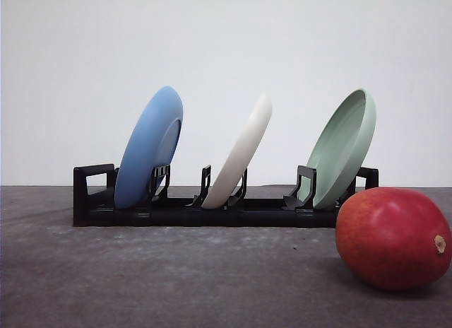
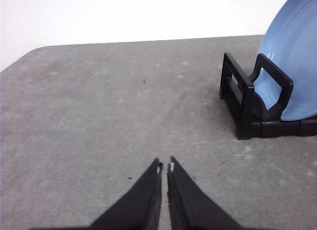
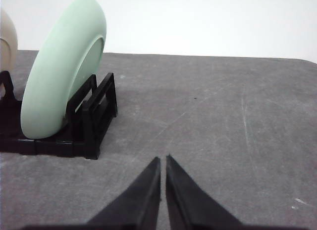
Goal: Place pomegranate in white plate
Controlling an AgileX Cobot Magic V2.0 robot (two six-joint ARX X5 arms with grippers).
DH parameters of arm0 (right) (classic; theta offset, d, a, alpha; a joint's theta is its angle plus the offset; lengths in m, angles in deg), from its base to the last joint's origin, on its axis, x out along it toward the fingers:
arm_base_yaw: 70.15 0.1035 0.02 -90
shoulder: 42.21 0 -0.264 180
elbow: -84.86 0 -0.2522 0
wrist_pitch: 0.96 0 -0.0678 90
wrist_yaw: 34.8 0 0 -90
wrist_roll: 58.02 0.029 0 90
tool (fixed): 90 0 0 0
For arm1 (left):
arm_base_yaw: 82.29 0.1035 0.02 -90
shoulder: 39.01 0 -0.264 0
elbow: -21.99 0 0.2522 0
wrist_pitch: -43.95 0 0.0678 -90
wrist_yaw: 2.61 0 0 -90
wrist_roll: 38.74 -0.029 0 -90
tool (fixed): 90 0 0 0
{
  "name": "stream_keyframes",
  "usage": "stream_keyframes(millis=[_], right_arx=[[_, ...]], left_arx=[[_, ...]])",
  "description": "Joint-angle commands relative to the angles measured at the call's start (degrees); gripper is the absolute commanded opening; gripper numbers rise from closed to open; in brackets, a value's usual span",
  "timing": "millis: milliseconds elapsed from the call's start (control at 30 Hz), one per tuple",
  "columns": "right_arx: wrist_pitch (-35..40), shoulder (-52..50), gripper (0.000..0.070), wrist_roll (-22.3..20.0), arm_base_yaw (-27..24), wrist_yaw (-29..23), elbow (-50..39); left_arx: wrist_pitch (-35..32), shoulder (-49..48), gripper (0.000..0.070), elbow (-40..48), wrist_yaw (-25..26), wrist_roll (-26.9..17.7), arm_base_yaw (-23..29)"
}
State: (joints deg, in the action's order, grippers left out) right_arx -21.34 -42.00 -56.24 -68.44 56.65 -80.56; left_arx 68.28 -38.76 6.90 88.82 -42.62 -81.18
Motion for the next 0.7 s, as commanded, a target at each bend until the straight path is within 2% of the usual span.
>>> stream_keyframes(millis=[0,100,267,400,500,667], right_arx=[[0.6,0.0,0.0013,0.6,0.0,0.0,-0.2],[0.6,0.0,0.0013,0.6,0.0,0.0,-0.2],[1.2,0.0,0.0013,0.6,0.0,0.0,-0.2],[1.1,0.0,0.0013,1.5,0.0,0.0,-0.2],[1.2,0.0,0.0011,4.6,0.0,0.0,-0.2],[1.4,0.0,0.001,14.8,0.0,0.6,0.7]], left_arx=[[-0.2,-0.1,0.0,0.6,0.1,-0.7,0.0],[-0.3,-0.1,0.0,0.6,0.1,0.9,0.0],[-0.6,-0.1,0.0,0.6,0.0,8.5,0.0],[-3.0,-0.1,0.0,0.6,0.1,16.2,0.0],[-4.4,-0.1,0.0,0.6,0.1,22.1,0.0],[-9.4,-0.1,0.0,0.6,0.1,27.5,0.0]])
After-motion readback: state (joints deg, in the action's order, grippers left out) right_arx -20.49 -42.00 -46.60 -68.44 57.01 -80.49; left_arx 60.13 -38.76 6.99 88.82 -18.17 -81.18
